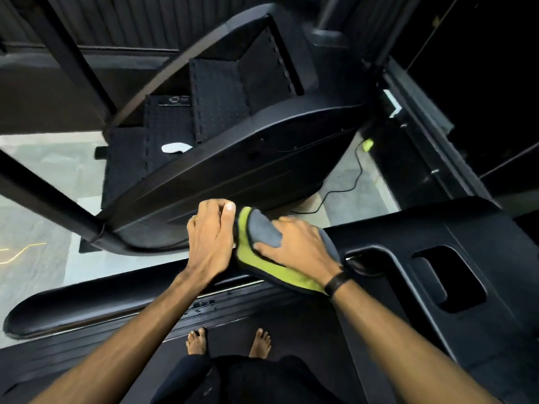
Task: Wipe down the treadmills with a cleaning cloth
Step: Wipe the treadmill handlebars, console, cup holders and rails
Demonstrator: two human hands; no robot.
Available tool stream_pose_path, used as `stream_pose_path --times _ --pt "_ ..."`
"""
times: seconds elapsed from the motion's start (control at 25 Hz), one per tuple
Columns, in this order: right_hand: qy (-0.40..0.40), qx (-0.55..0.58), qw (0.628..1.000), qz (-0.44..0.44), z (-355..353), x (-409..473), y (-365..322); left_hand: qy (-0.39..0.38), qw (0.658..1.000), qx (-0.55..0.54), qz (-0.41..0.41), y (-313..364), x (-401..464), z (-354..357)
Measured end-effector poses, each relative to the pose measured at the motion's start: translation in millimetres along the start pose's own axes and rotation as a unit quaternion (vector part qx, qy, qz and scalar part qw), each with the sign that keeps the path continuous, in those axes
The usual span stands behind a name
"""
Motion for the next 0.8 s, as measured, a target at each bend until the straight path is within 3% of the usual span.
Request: stream_pose_path --times 0.12,0.2,0.24,0.4,0.48,0.6,0.68,0.8 --pt "0.013 -0.066 0.985 0.157 -38.6 -6.6 82.7 -0.047 0.999 0.007 0.023 12.4 4.1 17.7" --pt "-0.03 -0.096 0.957 0.272 -57.1 12.1 126.1 -0.063 0.997 0.01 0.038 20.3 5.4 25.3" --pt "-0.061 -0.109 0.949 0.29 -57.2 23.8 135.0 -0.071 0.996 0.011 0.043 23.9 5.2 29.3" --pt "-0.159 -0.052 0.964 0.208 -18.5 59.7 76.2 -0.09 0.993 0.028 0.067 34.6 1.1 44.5" --pt "-0.121 -0.013 0.986 0.116 -7.4 48.0 30.8 -0.089 0.993 0.032 0.071 35.9 2.2 48.4" --pt "0.014 -0.009 1.0 0.017 -14.1 -2.1 23.2 -0.067 0.994 0.048 0.072 33.9 6.8 47.0" --pt "0.027 -0.026 0.998 0.045 -32.4 -20.3 60.3 -0.062 0.996 0.042 0.051 30.2 8.9 44.8" --pt "-0.001 -0.078 0.976 0.202 -67.6 -16.2 146.1 -0.05 0.997 0.034 0.039 27.7 4.6 40.4"
Point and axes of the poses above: each hand's wrist, its own x-axis towards the middle knuckle, its own z-axis out of the palm, y = z × x, the point moved 1 cm from there along x, towards the middle knuckle, and after that the axes turned 3 degrees about -z, right-handed, at the moved point
